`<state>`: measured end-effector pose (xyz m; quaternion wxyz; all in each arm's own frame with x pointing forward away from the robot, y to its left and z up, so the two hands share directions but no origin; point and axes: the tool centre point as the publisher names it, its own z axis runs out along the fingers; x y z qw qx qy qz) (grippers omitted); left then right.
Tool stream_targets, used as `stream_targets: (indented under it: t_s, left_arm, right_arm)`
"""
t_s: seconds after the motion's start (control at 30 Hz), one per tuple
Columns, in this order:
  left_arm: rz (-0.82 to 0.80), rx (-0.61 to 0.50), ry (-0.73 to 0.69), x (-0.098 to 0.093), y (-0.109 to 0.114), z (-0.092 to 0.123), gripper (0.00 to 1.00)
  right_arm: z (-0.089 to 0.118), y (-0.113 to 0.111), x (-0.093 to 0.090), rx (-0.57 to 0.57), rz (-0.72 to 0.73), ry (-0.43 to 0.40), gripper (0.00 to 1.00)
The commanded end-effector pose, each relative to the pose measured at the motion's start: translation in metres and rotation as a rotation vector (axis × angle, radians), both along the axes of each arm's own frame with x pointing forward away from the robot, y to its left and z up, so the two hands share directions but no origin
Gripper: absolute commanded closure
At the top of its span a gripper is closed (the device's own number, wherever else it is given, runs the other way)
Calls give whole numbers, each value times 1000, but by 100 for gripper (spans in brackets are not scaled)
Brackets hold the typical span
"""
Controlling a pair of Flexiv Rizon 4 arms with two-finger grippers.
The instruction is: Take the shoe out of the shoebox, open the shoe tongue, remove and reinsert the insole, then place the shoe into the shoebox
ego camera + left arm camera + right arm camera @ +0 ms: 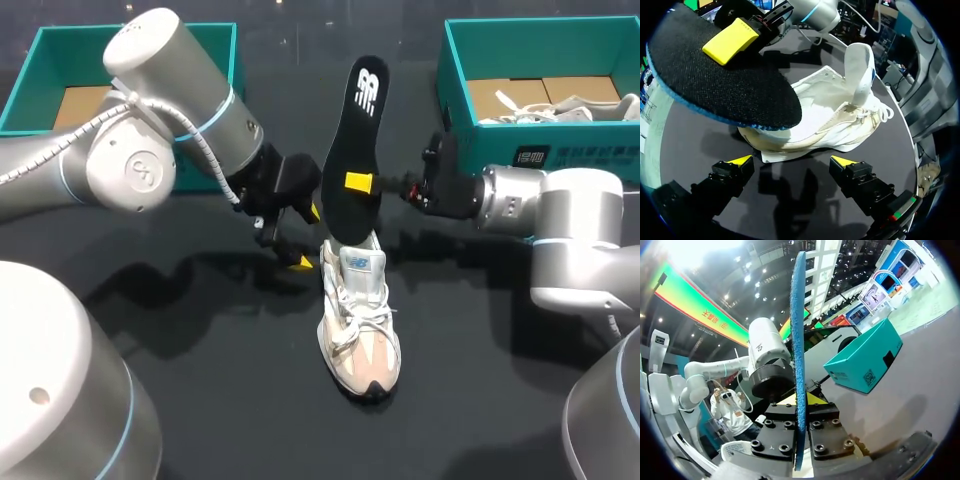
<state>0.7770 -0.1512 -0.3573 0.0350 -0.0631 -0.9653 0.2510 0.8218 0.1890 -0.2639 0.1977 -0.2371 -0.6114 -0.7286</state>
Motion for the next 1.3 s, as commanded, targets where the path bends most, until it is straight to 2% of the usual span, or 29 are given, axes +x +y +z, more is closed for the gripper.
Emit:
stream_targets:
  t_s: [0.03, 0.63, 1.0, 1.3]
  left_arm:
    - [0, -1, -1, 0, 1, 0, 0]
    - [0, -1, -1, 0, 1, 0, 0]
    - [0, -1, -1, 0, 1, 0, 0]
    - [0, -1, -1, 0, 1, 0, 0]
  right_arm:
    - [-5, 6, 0, 8, -3, -17, 100]
    - [-16, -1, -19, -17, 7, -89, 100]
    - [-26, -2, -27, -21, 13, -88, 100]
    - [-37, -2, -37, -30, 10, -53, 100]
